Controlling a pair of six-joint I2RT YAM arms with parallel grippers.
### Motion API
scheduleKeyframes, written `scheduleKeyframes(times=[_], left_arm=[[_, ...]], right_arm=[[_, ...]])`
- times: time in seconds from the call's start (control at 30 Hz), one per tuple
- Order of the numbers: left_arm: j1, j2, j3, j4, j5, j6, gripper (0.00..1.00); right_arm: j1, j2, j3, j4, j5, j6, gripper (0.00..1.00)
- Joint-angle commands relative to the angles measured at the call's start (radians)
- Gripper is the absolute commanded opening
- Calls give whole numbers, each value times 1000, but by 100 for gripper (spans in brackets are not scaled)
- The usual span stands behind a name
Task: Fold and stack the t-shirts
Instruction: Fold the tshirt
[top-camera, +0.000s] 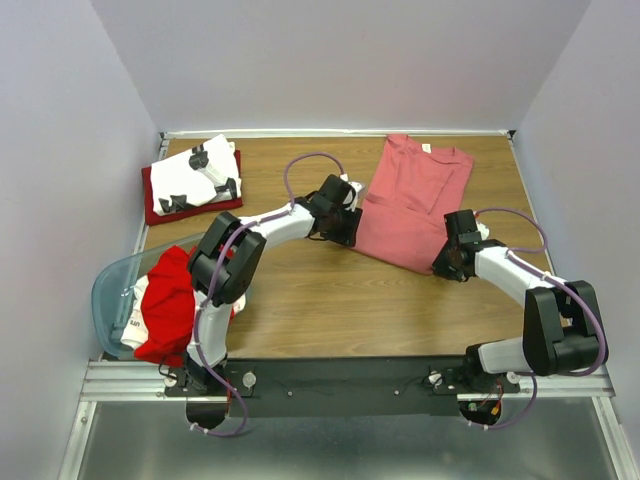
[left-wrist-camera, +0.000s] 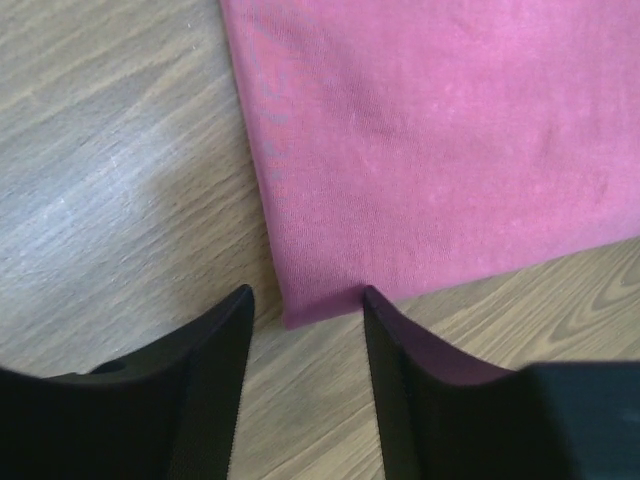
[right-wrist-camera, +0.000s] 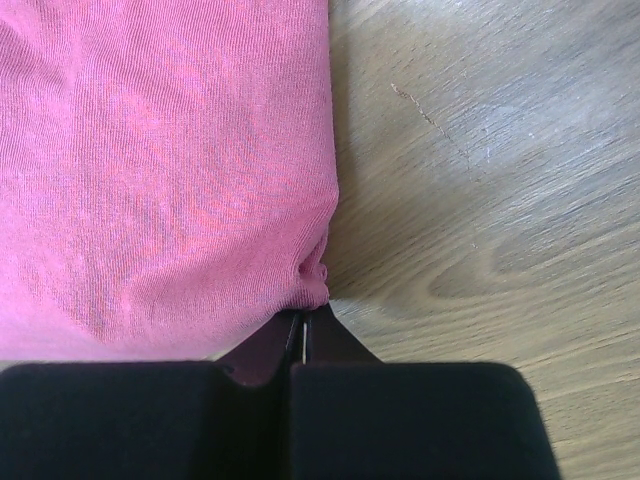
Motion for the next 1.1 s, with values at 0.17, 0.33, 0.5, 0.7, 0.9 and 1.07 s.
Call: scheduleKeyframes(times=[0.17, 0.33, 0.5, 0.7, 0.9, 1.07], left_arm=[[-17, 41, 16, -26, -34, 3, 24], [-22, 44, -8, -27, -38, 2, 0], [-19, 1, -7, -43, -36, 12, 0], [-14, -61, 102, -132, -21, 48, 0], [-14, -147, 63, -178, 13, 74, 0], [-16, -264, -49, -190, 48, 66, 0]], right_arm=[[0, 12, -39, -35, 3, -17, 1], [0, -11, -32, -41, -12, -16, 1], [-2, -45, 16, -114, -72, 3, 0], [1, -132, 106, -289, -182, 26, 0], [1, -223, 142, -455, -282, 15, 0], [0, -309, 174, -608, -293, 4, 0]])
